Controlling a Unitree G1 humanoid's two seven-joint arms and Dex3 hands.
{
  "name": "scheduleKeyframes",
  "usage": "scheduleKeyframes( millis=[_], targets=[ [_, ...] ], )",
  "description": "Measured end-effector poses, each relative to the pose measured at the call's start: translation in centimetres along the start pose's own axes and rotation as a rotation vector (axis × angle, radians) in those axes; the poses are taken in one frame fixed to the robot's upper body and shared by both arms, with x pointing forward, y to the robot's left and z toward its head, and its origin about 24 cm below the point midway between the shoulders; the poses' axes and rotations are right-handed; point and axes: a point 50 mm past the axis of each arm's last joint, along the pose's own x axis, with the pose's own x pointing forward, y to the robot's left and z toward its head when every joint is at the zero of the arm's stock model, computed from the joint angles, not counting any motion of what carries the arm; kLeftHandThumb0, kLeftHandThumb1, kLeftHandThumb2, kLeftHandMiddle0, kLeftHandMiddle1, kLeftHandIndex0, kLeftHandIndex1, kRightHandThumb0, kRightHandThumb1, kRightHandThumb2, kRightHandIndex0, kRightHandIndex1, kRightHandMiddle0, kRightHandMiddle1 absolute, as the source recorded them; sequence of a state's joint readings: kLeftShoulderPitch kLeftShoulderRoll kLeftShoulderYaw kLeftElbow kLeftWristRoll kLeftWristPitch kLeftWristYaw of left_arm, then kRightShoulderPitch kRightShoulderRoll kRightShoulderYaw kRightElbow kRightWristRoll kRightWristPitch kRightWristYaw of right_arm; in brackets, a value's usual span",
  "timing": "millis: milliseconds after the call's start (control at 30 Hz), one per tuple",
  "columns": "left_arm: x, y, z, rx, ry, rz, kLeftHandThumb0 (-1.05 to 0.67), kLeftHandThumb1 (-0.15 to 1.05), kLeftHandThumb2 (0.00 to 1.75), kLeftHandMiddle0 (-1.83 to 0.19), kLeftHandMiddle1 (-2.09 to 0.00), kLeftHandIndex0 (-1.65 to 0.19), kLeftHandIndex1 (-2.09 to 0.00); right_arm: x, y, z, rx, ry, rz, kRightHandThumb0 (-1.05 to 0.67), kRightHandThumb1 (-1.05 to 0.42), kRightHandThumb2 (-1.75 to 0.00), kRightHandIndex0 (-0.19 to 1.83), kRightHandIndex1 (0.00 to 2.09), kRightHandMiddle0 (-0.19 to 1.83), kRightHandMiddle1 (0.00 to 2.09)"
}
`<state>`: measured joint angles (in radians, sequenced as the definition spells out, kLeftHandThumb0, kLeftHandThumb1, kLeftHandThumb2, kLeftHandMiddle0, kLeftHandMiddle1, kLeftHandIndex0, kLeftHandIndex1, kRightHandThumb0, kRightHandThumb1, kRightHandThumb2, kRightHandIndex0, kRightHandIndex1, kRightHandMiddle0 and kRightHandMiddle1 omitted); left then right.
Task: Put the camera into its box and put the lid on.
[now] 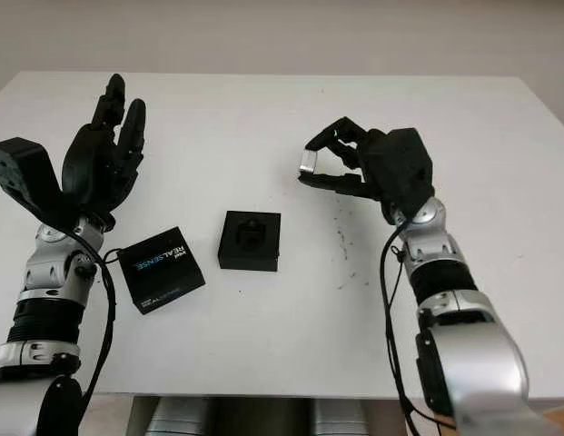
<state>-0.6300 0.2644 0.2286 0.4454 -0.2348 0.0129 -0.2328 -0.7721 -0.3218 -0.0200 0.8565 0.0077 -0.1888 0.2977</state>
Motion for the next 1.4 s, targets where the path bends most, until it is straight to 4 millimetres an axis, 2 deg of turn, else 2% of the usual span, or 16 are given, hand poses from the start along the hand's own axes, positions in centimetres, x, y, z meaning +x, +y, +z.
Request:
scheduleKeyframes(
  millis=[133, 367, 600, 900, 1400],
  targets=[
    [0.0, 0.2, 0.0, 0.002, 0.003, 0.004, -0.64, 1.05, 0.41, 0.19, -0.04, 0.19, 0.00, -0.4, 1.0, -0.3, 0.042, 0.002, 0.018, -0.42, -0.93, -0.05, 0.20, 0.04, 0.25, 1.77],
    [0.0, 0.2, 0.1, 0.001, 0.000, 0.006, -0.64, 1.05, 0.41, 0.19, -0.02, 0.19, 0.00, -1.3, 3.3, 0.6, 0.140, -0.041, 0.105, -0.42, -0.91, -0.05, 0.22, 0.05, 0.28, 1.76],
    [0.0, 0.2, 0.1, 0.000, 0.005, 0.006, -0.64, 1.05, 0.42, 0.19, -0.03, 0.19, -0.01, -2.0, 5.3, 0.6, 0.169, -0.038, 0.179, -0.42, -0.90, -0.05, 0.22, 0.06, 0.30, 1.75],
    [-0.1, 0.3, 0.2, 0.000, 0.002, 0.007, -0.64, 1.05, 0.43, 0.19, -0.04, 0.19, -0.01, -2.2, 6.7, 1.0, 0.202, -0.024, 0.246, -0.42, -0.90, -0.05, 0.21, 0.05, 0.29, 1.76],
    [-0.2, 0.4, 0.1, -0.001, 0.004, 0.011, -0.64, 1.05, 0.41, 0.19, -0.02, 0.19, 0.00, -2.4, 8.2, -0.1, 0.167, 0.032, 0.239, -0.42, -0.91, -0.06, 0.22, 0.05, 0.29, 1.76]
  ],
)
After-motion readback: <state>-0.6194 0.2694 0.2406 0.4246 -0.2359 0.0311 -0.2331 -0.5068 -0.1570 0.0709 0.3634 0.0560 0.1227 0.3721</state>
